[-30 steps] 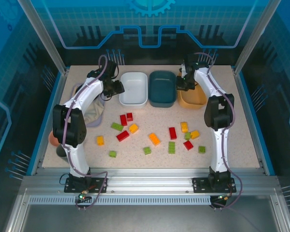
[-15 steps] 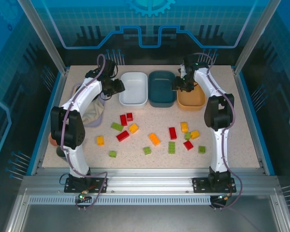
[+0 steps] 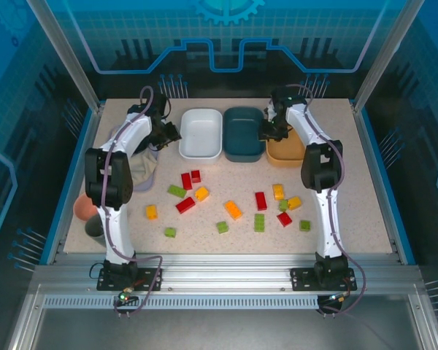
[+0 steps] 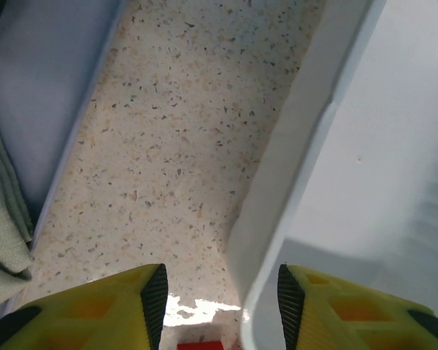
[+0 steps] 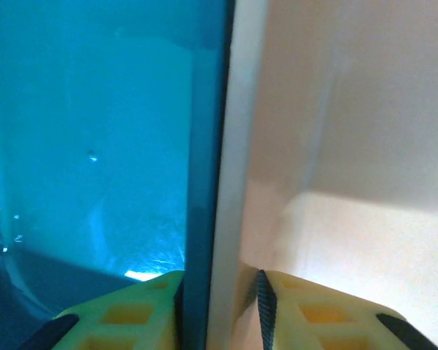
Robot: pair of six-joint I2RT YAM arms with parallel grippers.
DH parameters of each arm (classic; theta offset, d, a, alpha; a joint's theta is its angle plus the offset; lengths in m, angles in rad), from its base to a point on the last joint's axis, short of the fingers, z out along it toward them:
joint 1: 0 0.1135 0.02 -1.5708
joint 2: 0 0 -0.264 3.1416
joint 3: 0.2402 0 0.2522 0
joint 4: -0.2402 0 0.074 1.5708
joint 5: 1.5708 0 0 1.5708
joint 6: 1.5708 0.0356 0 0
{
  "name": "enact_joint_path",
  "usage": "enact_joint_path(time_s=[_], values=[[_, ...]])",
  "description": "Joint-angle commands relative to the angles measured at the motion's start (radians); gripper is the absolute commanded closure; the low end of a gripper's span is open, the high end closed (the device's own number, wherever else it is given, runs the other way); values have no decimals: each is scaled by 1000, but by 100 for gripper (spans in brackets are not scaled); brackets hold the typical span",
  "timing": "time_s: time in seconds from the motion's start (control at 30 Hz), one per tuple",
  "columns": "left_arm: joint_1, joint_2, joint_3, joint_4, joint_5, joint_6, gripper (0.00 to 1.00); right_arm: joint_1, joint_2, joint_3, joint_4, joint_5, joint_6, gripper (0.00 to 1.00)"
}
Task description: Sort the legos into containers by color
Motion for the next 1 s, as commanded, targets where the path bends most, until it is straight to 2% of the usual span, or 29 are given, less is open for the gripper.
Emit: enact_joint_path(time_s=[0.0,0.27,0.7,0.87,0.97], values=[[0,27,43,-35,32,12,53,36,15,40,-41,-12,-17,75],[-1,-1,15,-35,-6,30,53,57,-9,15,-29,-8,14,80],[-6,-114,-66,1,-11,43,53,68,-106,-128,49,-42,217,81],[-17,-145,-90,6,-8,45,53,73,-113,-132,44,-37,213,70],[-27,-170,-100,6,-12,40,53,72,-128,-117,32,-19,202,58]])
